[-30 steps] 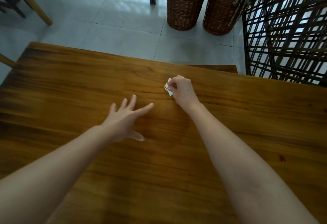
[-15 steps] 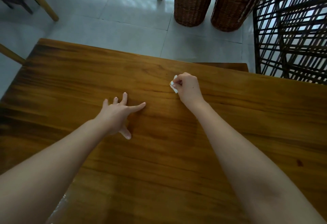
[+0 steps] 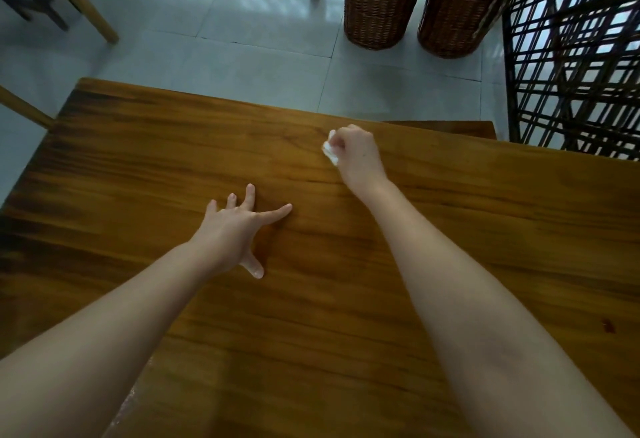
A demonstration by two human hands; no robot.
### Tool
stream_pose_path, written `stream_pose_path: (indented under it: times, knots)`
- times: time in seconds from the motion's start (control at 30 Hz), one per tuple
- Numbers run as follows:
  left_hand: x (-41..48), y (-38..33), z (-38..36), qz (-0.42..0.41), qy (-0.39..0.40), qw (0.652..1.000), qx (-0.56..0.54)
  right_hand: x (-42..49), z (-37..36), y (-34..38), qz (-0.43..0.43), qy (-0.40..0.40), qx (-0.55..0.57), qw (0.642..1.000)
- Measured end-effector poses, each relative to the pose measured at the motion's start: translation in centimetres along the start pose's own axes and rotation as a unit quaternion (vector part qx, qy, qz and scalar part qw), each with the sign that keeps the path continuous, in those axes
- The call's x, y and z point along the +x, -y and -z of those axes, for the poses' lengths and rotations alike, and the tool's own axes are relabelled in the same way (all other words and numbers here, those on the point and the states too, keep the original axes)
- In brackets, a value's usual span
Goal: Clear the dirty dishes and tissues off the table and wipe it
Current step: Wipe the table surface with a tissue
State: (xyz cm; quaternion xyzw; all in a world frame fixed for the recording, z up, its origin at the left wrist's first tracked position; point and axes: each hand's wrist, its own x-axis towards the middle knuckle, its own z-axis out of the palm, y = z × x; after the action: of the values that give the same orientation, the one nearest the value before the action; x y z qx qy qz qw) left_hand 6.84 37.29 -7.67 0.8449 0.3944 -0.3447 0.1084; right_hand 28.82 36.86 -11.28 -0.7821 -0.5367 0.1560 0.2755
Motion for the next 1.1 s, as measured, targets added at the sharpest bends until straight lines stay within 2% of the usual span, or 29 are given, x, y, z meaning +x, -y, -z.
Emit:
stream_pose_path:
  times: [0.13,0.27,0.57,0.87,0.97,1.1]
  knots:
    - [-0.2,-0.1,0.1,-0.002,-0.004,1.0,0.001,-0.1,1.2,-1.3,-0.019,-0.002,-0.007,1.0]
    - [-0.2,-0.1,0.1,-0.001,-0.001,1.0,0.0,-0.5,-0.2,0.0,0.016,0.0,-0.029,0.999]
    - [-0.1,0.1,-0.1,-0.005,-0.01,1.0,-0.006,-1.7,-0.6,0.0,0.027,0.007,-0.004,1.0]
    - [0.3,0.1,-0.4,-0.008,-0.021,1.0,0.002,-6.4,-1.3,0.9,0.056,-0.006,-0.078,0.995]
    - [0.3,0.0,-0.3,-0.007,-0.017,1.0,0.001,-8.1,-0.3,0.2,0.019,-0.026,-0.097,0.995]
    - [-0.1,0.1,-0.1,-0.013,-0.012,1.0,0.006,-10.5,2.5,-2.3,-0.111,-0.069,-0.051,0.99]
